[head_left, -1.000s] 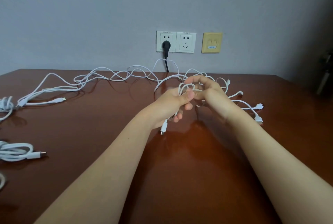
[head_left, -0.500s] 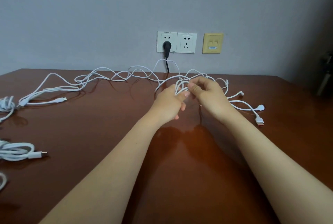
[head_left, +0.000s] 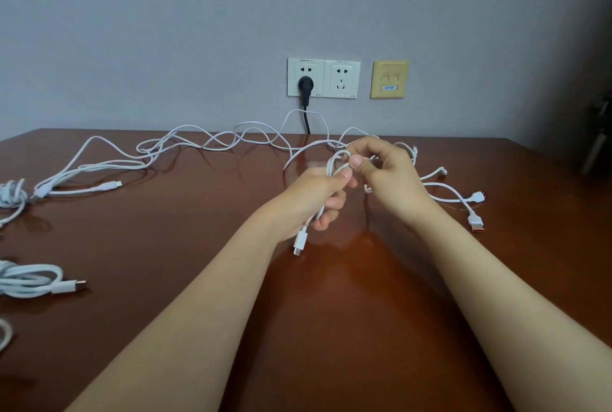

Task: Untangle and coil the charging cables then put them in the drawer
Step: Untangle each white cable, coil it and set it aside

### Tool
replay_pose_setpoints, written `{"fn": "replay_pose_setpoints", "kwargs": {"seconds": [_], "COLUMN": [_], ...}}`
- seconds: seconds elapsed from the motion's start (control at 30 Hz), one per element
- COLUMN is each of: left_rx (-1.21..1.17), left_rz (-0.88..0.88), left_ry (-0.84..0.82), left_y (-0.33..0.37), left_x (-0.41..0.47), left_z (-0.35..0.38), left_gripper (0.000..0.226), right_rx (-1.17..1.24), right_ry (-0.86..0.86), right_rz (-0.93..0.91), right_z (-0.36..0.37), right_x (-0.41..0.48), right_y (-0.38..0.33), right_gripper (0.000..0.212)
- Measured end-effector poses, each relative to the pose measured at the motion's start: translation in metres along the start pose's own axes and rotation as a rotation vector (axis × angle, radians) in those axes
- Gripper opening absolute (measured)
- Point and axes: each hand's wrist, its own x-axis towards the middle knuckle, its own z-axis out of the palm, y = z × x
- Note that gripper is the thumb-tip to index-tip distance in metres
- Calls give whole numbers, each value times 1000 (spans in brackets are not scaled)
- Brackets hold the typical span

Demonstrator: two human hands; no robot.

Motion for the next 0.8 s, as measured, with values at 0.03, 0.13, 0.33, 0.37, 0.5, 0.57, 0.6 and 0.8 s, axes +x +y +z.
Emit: {"fn": "replay_pose_setpoints", "kwargs": {"seconds": [0.03, 0.13, 0.33, 0.37, 0.5, 0.57, 0.6, 0.8], "left_rx": [-22, -26, -46, -44, -20, -44, -78, -182], "left_rz": [-8, -36, -51, -33, 48, 75, 79, 60], "left_ry": [-17, -78, -58, -27, 83, 137, 171, 337], "left_y": [1, 3, 1, 0, -1, -1, 0, -3], "left_x": [0, -1, 0, 0, 5, 7, 7, 12], "left_z": [-1, -4, -3, -1, 4, 2, 0, -9], "left_gripper": [28, 28, 27, 28, 31, 32, 32, 32], "right_rx": [18, 114, 77, 49, 43, 84, 80, -125], "right_ry": [-14, -85, -75, -40, 60, 60, 50, 70], "right_rz": [0, -3, 29, 39, 68, 101, 122, 138], "right_z": [-1, -1, -2, -2, 5, 9, 9, 6], "right_x": [0, -2, -2, -1, -1, 0, 0, -1], "right_y": [-1, -6, -5, -4, -4, -1, 4, 16], "right_gripper": [26, 28, 25, 25, 21, 15, 12, 30]}}
